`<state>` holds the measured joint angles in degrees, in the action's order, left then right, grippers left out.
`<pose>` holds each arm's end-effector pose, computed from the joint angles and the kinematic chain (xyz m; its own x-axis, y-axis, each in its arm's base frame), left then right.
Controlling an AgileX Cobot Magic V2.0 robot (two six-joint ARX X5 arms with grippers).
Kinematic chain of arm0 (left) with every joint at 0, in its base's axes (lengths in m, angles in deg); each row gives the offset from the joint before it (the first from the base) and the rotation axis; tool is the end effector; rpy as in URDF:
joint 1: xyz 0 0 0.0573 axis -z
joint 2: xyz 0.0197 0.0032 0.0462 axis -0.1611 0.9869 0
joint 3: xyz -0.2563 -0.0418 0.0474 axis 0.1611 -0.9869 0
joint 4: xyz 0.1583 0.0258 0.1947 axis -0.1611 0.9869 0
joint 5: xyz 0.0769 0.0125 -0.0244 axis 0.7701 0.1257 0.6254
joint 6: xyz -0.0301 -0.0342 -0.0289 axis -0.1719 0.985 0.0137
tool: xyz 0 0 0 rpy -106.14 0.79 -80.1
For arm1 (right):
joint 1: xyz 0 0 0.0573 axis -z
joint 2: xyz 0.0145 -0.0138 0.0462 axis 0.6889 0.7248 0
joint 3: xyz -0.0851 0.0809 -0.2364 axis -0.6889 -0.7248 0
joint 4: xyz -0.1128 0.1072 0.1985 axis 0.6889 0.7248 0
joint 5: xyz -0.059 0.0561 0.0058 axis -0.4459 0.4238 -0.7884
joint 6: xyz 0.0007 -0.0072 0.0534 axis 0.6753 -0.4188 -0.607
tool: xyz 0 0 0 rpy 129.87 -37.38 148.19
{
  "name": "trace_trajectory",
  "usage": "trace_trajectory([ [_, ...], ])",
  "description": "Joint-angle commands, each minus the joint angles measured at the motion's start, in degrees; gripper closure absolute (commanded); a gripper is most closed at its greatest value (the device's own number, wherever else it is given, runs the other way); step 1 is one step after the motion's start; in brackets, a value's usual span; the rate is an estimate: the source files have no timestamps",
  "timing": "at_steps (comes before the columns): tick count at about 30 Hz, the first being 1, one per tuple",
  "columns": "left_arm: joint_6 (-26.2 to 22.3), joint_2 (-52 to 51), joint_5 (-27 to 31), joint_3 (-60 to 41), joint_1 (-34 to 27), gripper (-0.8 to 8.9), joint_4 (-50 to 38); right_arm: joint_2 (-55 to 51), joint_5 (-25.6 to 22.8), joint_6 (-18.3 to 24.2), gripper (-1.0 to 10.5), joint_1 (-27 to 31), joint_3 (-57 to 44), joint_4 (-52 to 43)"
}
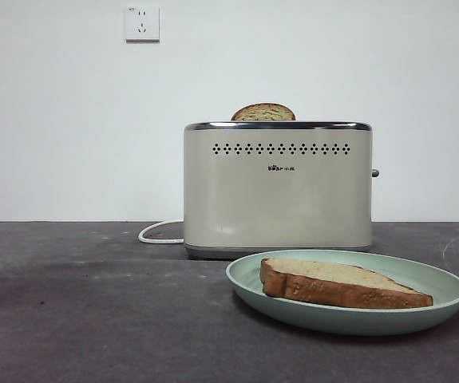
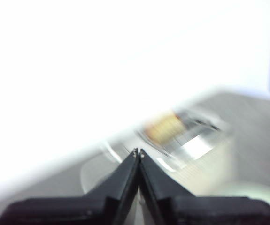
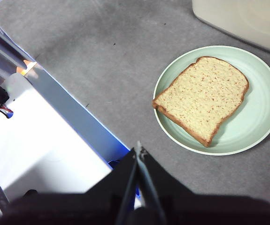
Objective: Take the bread from the toaster,put the bread on the plate,put the plate on the table
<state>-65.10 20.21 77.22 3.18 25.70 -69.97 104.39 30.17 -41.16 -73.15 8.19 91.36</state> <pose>0.0933 -0.0337 0.3796 0.8809 -0.4724 0.0283 0.4600 0.8687 0.1836 0.0826 0.0587 0.3416 0.3932 0.6332 -0.6667 -0.6976 0.6778 0.2323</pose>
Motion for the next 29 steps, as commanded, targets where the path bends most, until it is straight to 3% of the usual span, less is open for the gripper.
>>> trace_trajectory([
  [1,-1.8,-5.4,-0.3,-15.8,-5.1,8.17,-14.2,-0.1,-0.1,0.2,9.4,-0.1,0.0,-0.1],
  [5,-1.1,-11.5,-0.4,-30.0,-9.5,8.17,-21.2,-0.1,-0.1,0.2,9.4,-0.1,0.0,-0.1],
  [12,1.9,-20.2,-0.3,-43.8,-13.0,8.17,-21.2,-0.1,-0.2,0.2,9.4,-0.1,0.0,-0.1],
  [19,4.6,-24.0,2.5,-48.5,-14.7,8.17,-18.5,-0.1,-0.2,0.2,9.4,-0.1,0.0,-0.1],
  [29,6.0,-30.3,4.0,-49.6,-15.5,8.17,-7.7,-0.1,-0.2,0.2,9.4,-0.1,0.0,-0.1],
])
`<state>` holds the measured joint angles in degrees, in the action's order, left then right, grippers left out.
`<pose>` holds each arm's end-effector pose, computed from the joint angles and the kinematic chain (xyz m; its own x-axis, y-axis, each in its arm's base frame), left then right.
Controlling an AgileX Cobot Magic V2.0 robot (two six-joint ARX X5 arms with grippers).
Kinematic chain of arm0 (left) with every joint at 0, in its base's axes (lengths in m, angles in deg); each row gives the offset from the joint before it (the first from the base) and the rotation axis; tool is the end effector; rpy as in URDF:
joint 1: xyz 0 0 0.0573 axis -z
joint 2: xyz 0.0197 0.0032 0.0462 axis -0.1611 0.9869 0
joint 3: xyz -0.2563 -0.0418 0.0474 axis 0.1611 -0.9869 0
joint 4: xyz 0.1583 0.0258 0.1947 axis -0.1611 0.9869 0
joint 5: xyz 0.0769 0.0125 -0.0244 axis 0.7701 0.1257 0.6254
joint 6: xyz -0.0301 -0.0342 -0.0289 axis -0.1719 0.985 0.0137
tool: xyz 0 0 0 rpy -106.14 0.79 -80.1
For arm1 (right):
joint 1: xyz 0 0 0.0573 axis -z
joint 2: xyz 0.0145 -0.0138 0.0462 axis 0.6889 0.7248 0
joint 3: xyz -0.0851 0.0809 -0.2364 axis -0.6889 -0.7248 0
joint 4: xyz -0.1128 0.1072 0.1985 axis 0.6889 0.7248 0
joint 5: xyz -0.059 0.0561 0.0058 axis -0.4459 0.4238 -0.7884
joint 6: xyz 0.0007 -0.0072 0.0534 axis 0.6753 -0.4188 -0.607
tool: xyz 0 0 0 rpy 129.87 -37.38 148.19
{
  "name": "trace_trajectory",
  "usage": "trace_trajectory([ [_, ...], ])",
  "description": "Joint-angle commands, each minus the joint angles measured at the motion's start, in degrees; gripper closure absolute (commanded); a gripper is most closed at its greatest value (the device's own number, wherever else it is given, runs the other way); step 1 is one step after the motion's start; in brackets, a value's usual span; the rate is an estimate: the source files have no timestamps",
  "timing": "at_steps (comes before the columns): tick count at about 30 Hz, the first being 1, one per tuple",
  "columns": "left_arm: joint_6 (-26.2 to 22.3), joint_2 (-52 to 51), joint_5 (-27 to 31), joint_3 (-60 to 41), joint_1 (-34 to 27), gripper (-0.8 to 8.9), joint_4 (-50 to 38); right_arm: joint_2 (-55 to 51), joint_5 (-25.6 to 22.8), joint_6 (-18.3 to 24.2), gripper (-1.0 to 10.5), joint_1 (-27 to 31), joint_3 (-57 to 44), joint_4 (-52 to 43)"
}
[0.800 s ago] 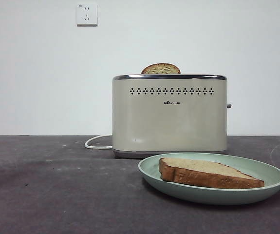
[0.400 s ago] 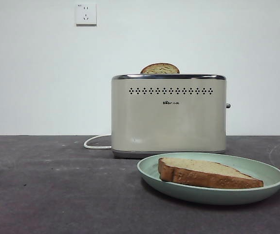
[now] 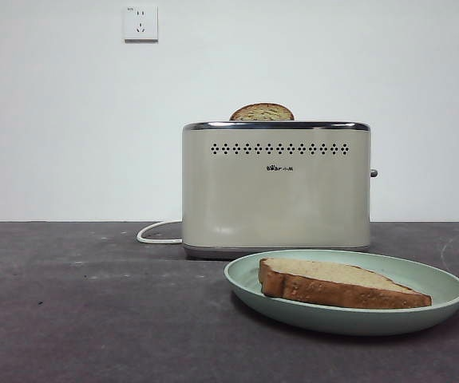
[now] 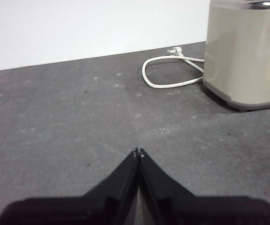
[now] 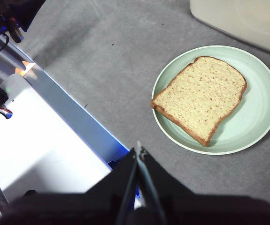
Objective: Take the bread from the toaster,put the bread on the plate,put the plate on the table
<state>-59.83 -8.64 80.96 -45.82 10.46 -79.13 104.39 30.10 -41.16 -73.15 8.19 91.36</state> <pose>0.0966 -0.0061 0.1539 0.9740 -0.1599 -0.1606 0.1718 0.9831 0.0630 0.0826 0.0587 0.3416 0.3940 0.6323 -0.6670 -0.6971 0.6786 0.2315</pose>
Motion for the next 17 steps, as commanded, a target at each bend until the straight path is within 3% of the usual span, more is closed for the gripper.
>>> trace_trajectory([
  [1,0.8,-1.6,0.3,-0.7,-0.2,8.17,2.1,-0.1,-0.2,0.2,9.4,-0.1,0.0,-0.1],
  [17,2.0,-1.6,0.4,-0.6,-0.2,8.17,2.3,-0.1,-0.2,0.2,9.4,-0.1,0.0,-0.1],
])
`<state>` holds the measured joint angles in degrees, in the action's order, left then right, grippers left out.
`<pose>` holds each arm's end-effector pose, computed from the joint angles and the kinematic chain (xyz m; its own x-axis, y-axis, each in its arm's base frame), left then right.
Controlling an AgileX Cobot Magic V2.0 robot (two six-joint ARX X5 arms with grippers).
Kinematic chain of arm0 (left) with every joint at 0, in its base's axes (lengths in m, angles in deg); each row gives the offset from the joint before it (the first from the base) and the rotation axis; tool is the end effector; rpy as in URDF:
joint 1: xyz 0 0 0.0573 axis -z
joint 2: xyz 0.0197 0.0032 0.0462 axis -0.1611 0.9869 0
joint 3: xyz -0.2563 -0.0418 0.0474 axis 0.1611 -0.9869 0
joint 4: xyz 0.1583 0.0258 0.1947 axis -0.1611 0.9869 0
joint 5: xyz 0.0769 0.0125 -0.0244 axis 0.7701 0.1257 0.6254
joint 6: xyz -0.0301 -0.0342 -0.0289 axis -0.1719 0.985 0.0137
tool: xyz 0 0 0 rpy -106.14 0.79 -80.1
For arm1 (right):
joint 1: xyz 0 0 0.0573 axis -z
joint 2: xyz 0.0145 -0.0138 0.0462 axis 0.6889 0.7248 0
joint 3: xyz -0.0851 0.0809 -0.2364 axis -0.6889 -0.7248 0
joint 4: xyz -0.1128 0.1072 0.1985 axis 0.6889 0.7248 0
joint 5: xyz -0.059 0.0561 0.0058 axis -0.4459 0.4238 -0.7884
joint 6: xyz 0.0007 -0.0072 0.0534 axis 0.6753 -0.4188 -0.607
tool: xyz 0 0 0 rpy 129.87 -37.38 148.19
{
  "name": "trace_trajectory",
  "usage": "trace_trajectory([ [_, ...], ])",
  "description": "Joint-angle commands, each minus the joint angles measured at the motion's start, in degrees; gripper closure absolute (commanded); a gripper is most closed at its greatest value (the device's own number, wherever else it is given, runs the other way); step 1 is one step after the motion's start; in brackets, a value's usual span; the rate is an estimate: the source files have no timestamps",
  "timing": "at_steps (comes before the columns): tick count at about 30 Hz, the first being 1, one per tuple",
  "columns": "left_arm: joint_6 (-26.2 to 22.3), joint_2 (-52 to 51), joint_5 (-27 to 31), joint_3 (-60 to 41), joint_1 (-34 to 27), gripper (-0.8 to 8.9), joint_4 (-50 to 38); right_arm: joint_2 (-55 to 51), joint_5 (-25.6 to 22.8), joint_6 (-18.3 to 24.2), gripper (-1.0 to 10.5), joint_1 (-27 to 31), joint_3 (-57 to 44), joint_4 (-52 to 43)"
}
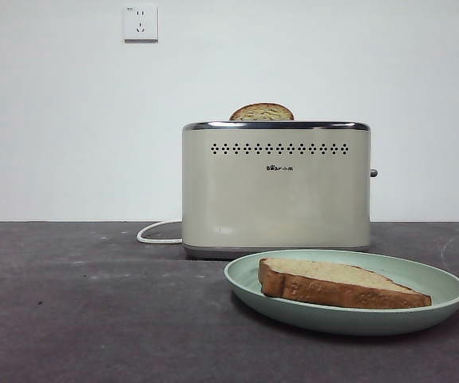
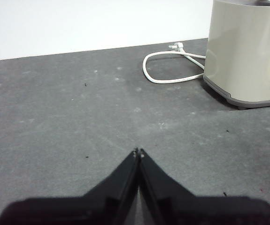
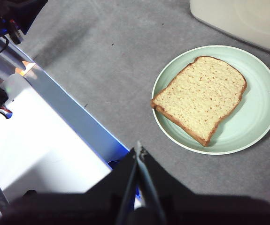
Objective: Take the bread from the toaster,put the bread on the plate,put the plate on the table
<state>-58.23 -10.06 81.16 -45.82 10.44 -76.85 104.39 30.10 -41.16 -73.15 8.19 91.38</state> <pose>0.0947 -0.0059 0.1520 0.9720 -0.1561 -0.1754 0.1644 0.9858 0.0338 0.0826 0.0587 0.3416 0.3938 0.6322 -0.6672 -0.6970 0.6786 0.2316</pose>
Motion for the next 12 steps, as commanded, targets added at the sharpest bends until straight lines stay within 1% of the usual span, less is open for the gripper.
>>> trace_trajectory([
  [1,0.4,-0.2,0.2,-0.6,-0.2,8.17,0.0,-0.1,-0.2,0.2,9.4,-0.1,0.0,-0.2],
  [9,0.4,-0.2,0.2,-0.6,-0.2,8.17,0.0,-0.4,-0.2,0.5,9.4,0.0,0.0,-0.1],
  [11,0.4,-0.2,0.2,-0.6,-0.2,8.17,0.0,-1.4,-0.4,0.5,9.4,1.2,0.0,-0.2],
  [12,0.4,-0.2,0.2,-0.6,-0.2,8.17,0.0,-2.0,-0.4,2.3,9.4,2.5,0.0,-0.3],
])
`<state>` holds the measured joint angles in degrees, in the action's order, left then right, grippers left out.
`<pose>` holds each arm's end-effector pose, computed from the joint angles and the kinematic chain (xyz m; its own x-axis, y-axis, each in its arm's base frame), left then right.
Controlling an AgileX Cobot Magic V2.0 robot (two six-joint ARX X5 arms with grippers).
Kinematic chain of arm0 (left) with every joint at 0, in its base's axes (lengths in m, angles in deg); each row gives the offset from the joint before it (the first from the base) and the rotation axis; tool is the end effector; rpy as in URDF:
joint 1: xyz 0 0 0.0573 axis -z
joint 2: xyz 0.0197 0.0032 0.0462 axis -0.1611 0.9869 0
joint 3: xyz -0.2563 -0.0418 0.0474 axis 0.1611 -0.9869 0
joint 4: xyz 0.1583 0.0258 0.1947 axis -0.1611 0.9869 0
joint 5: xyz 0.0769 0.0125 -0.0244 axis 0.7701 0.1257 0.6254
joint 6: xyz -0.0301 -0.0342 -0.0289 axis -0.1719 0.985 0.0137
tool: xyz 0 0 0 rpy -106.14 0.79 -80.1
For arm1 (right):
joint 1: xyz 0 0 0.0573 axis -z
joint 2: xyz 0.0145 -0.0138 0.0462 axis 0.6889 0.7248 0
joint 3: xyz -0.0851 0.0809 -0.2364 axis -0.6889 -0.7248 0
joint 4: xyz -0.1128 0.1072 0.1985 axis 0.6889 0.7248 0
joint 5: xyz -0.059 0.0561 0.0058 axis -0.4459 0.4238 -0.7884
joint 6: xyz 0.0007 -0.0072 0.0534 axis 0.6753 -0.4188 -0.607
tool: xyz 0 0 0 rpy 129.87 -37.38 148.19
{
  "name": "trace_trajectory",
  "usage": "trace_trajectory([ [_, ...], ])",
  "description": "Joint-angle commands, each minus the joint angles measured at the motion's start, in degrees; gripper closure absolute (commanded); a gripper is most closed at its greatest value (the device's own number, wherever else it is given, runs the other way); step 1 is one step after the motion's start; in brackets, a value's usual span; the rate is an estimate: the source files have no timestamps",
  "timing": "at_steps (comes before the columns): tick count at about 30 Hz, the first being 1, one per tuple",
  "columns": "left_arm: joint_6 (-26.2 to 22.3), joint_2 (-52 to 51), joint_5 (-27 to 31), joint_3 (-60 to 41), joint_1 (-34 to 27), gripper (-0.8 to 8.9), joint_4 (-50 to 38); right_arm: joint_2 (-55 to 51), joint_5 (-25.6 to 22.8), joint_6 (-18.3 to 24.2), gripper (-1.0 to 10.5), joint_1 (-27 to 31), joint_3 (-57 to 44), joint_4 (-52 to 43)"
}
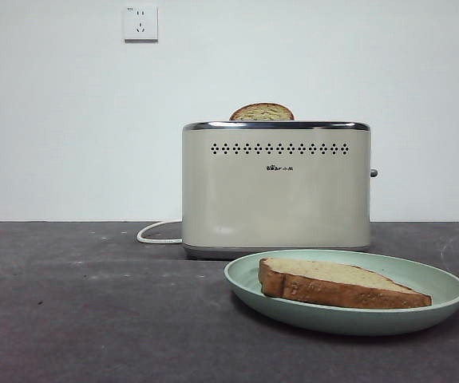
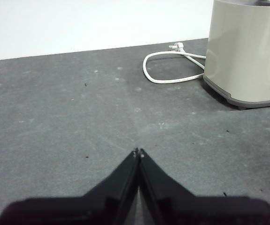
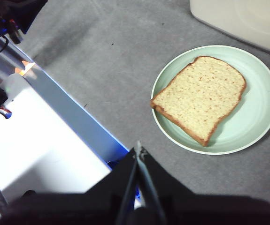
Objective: Take the bread from the toaster,put the bread on the plate,put the plate on the table
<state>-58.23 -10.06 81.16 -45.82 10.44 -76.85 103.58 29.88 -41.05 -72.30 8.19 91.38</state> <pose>0.0947 -0.0059 0.1520 0.9720 -0.1561 -0.1754 0.1644 0.9858 0.0338 0.0806 0.0558 0.3427 0.4140 0.6281 -0.6589 -0.6893 0.6890 0.2238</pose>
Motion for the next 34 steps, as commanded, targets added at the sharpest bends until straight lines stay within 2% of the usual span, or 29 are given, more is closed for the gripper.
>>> trace_trajectory([
  [1,0.4,-0.2,0.2,-0.6,-0.2,8.17,0.0,-2.0,0.1,4.5,9.4,3.3,0.0,-0.8],
  [4,0.4,-0.2,0.2,-0.6,-0.2,8.17,0.0,-4.1,0.5,5.0,9.4,8.9,-0.1,-4.1],
  [8,0.4,-0.2,0.2,-0.6,-0.2,8.17,0.0,-8.3,0.3,1.6,9.4,17.3,-2.4,-12.0],
  [13,0.4,-0.2,0.2,-0.6,-0.2,8.17,0.0,-16.1,0.3,-1.7,9.4,23.7,-15.3,-24.8],
  [17,0.4,-0.2,0.2,-0.6,-0.2,8.17,0.0,-22.9,0.0,-4.9,9.4,25.7,-30.6,-40.3],
  [22,0.4,-0.2,0.2,-0.6,-0.2,8.17,0.0,-28.5,0.0,-3.4,9.4,27.3,-44.9,-55.5],
  [25,0.4,-0.2,0.2,-0.6,-0.2,8.17,0.0,-30.8,-1.9,-3.2,9.4,27.3,-49.6,-59.4],
  [31,0.4,-0.2,0.2,-0.6,-0.2,8.17,0.0,-34.4,-9.3,-3.1,9.4,27.3,-54.4,-59.6],
  [34,0.4,-0.2,0.3,-0.6,-0.2,8.17,0.0,-36.4,-10.9,-3.1,9.4,27.3,-56.4,-59.6],
])
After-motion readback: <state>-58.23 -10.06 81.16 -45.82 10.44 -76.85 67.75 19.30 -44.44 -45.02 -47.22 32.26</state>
